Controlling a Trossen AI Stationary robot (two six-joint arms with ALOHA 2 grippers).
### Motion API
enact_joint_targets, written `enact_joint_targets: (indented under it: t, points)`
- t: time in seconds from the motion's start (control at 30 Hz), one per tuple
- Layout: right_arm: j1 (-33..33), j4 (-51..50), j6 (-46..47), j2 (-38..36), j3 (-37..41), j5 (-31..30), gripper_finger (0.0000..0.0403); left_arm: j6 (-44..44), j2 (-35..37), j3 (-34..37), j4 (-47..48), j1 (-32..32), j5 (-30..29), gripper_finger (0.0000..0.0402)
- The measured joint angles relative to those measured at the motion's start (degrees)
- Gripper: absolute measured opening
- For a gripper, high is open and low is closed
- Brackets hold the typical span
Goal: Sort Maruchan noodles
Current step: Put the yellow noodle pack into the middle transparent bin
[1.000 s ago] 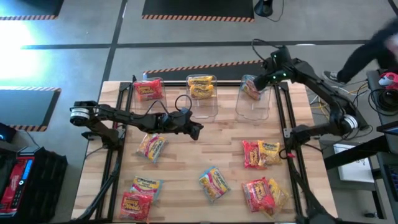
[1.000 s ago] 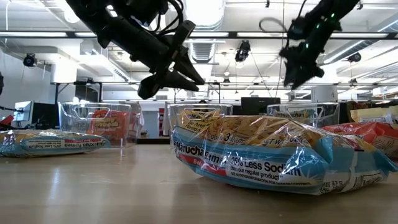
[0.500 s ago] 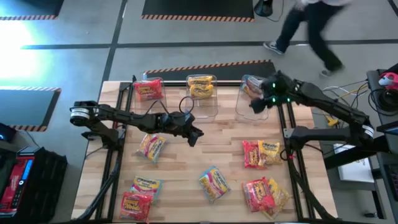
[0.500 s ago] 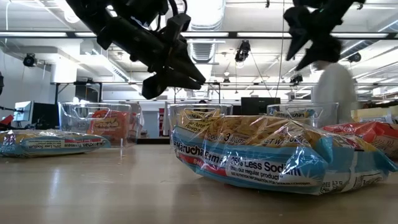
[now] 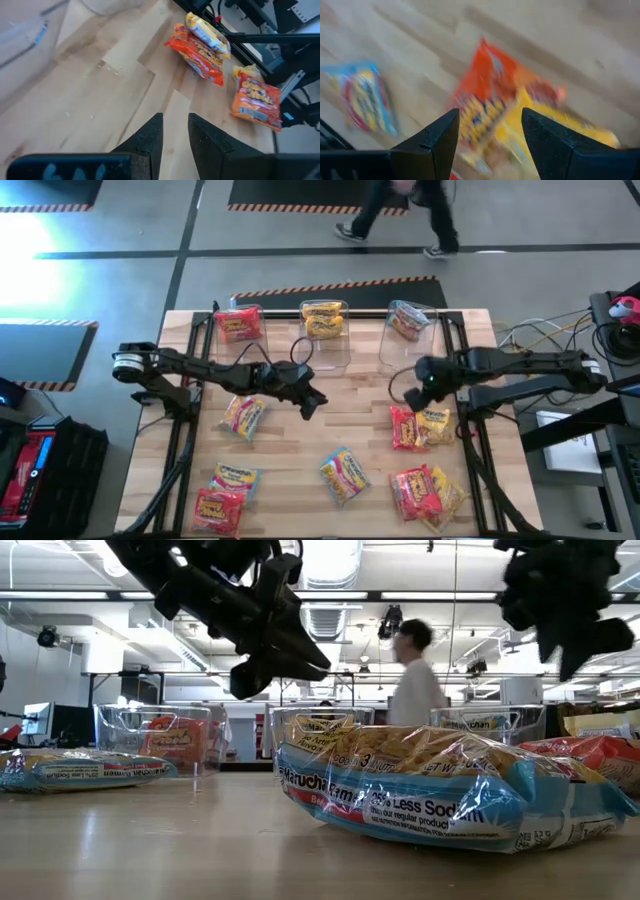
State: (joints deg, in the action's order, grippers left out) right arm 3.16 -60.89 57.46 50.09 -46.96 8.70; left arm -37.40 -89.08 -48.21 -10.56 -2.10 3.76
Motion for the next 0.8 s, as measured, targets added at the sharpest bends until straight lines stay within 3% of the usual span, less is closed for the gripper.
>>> enact_joint_targets:
  t: [0.2, 0.47, 0.8]
  points:
    - [-5.66, -11.91, -0.63, 1.03, 0.19, 0.75, 0.0203, -5.77, 0.00, 0.00, -2.72, 0.48, -1.91, 0.0075]
    - [-11.05, -10.88, -0.65, 1.95, 2.92, 0.75, 0.0203, -8.27, 0.00, 0.00, -10.34, 1.31, -3.58, 0.0075]
    - [-13.58, -10.82, -3.00, 6.88, 5.89, 2.13, 0.0203, -11.17, 0.00, 0.00, -11.41, 2.94, -6.94, 0.0075]
